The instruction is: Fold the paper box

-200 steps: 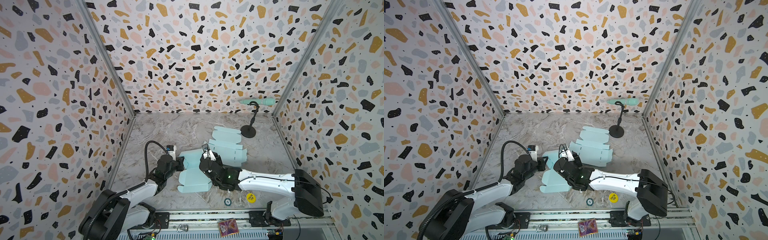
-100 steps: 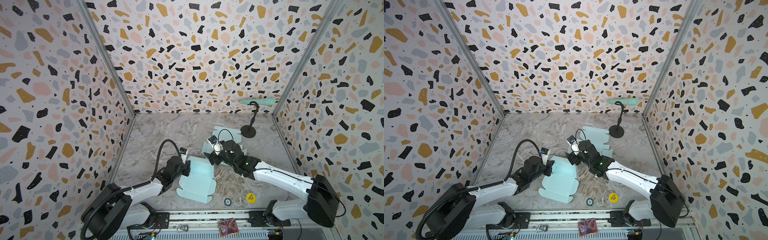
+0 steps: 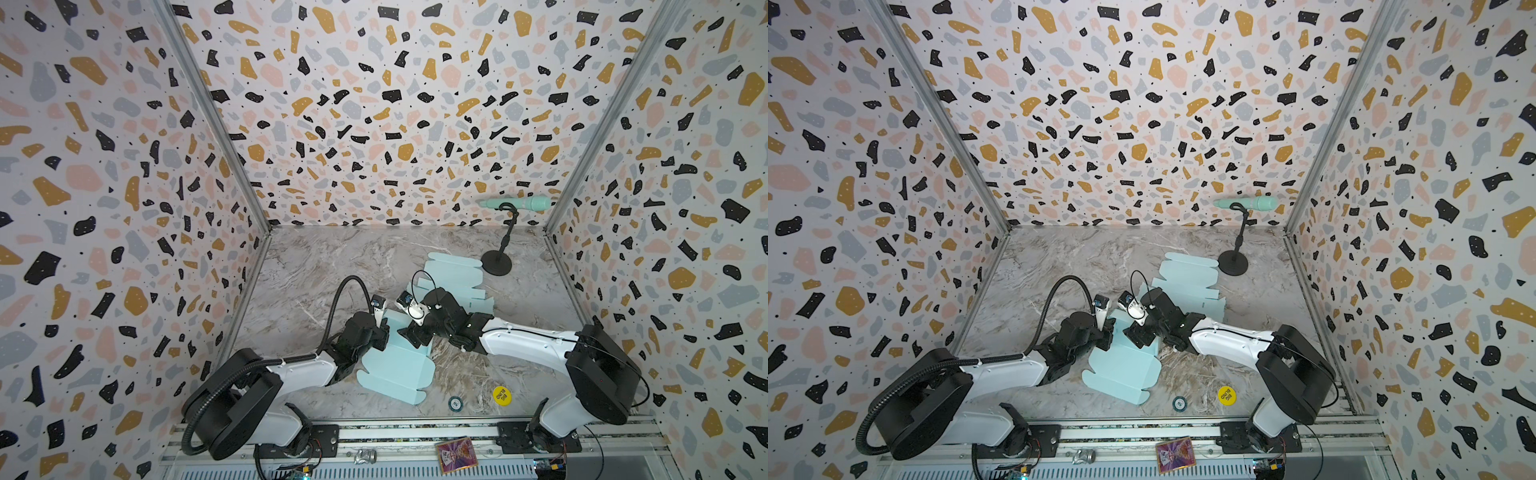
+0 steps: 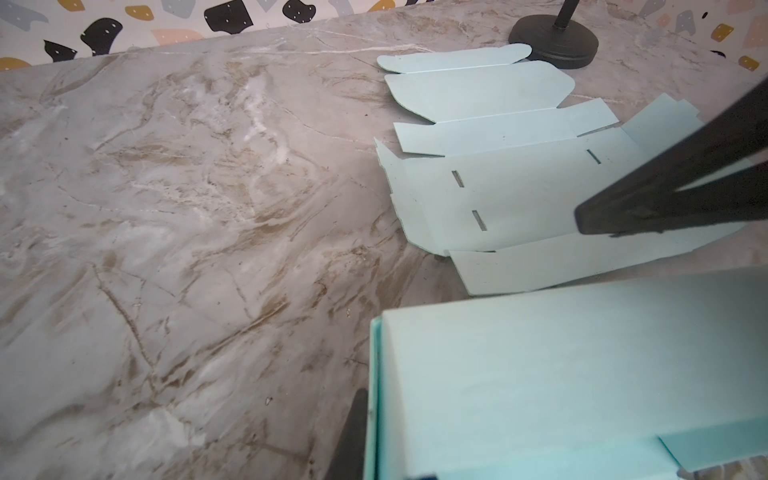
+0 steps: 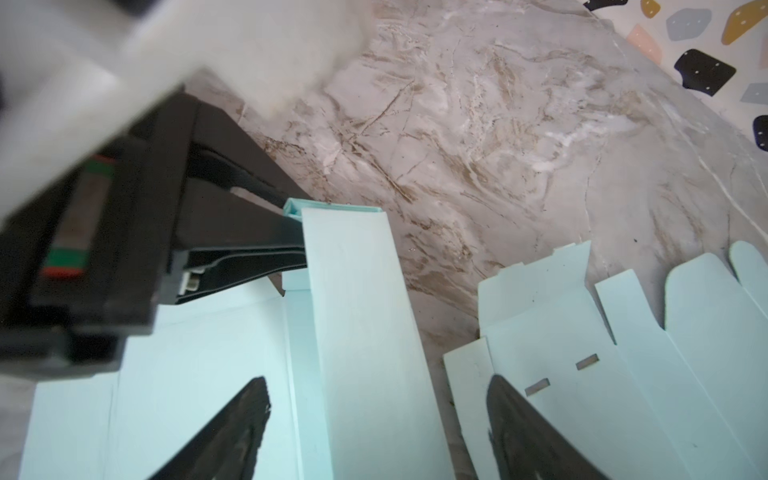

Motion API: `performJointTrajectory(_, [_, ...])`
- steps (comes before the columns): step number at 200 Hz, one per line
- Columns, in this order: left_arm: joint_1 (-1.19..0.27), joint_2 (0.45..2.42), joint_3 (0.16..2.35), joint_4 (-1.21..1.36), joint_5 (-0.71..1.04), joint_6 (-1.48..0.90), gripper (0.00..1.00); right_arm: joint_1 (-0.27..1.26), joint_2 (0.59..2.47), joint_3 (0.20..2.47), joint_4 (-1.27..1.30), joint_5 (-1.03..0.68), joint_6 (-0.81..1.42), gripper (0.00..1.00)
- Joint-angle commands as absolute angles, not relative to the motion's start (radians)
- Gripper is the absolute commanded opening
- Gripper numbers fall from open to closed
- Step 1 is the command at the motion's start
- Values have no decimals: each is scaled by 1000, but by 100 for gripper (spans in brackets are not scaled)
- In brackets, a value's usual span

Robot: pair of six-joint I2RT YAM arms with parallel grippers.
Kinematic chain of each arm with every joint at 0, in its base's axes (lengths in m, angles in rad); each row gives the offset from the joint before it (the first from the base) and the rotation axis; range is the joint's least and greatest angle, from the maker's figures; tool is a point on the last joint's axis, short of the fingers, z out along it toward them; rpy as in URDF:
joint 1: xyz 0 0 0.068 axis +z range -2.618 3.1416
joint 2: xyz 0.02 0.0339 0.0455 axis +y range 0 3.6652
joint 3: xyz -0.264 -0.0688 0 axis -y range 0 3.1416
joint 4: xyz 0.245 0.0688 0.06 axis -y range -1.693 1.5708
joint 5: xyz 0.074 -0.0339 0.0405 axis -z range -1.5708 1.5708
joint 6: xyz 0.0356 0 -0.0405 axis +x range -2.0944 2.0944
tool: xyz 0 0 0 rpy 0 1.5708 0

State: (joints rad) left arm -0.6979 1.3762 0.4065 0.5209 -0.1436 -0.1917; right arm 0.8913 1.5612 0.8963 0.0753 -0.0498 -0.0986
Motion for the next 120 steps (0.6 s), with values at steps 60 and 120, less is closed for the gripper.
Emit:
performJointTrajectory(60, [-706,1288,366,463,-157,-212,36,906,1545,933,36,169,-83,67])
performJointTrajectory(120, [-706,1087,320,352,-212,-314,46,868,1546,928,30,157,-16,59])
